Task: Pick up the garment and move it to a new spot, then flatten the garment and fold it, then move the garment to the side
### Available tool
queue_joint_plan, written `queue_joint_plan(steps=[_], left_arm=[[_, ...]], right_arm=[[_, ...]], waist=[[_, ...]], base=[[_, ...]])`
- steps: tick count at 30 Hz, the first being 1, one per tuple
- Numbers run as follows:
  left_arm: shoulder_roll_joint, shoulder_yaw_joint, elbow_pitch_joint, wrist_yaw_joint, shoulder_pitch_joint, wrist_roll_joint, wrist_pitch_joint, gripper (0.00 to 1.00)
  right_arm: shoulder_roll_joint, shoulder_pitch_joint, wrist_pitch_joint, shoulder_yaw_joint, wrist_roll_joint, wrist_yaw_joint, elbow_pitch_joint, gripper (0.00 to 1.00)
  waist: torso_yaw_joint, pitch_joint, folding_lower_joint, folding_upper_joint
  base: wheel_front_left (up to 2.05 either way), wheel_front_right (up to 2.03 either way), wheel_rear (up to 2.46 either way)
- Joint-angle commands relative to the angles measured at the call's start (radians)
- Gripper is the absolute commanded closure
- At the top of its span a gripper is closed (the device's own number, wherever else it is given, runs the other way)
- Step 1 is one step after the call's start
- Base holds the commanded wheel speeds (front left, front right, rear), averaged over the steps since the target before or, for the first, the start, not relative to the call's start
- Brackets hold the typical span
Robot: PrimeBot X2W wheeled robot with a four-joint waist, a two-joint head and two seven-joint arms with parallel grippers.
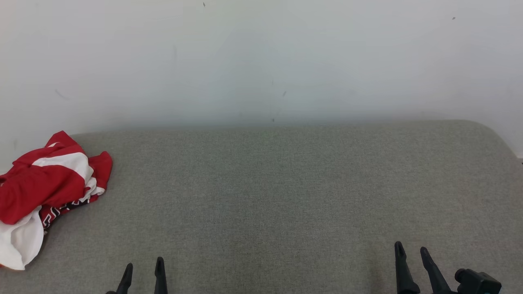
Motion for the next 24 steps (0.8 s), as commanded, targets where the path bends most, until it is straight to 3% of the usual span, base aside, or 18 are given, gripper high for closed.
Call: queue_joint_plan(steps=[1,24], left_arm=[[0.004,0.001,-0.007,-0.001,0.006,0.018,-0.011,0.00],[-0.005,0.003,0.023,-0.016,0.021,0.152,-0.057,0.00]], right_arm=[[-0.004,0.003,-0.008,0.003,-0.024,-0.001,-0.003,0.00],[-0.004,0.022,-0.002,-0.009,-0.320,-0.002,-0.007,0.00]], waist=[[0.000,-0.001,0.0000,0.0000],[0.004,-0.026,0.0000,0.0000]], base=[[0.00,0.00,0.00],[0.00,0.00,0.00]])
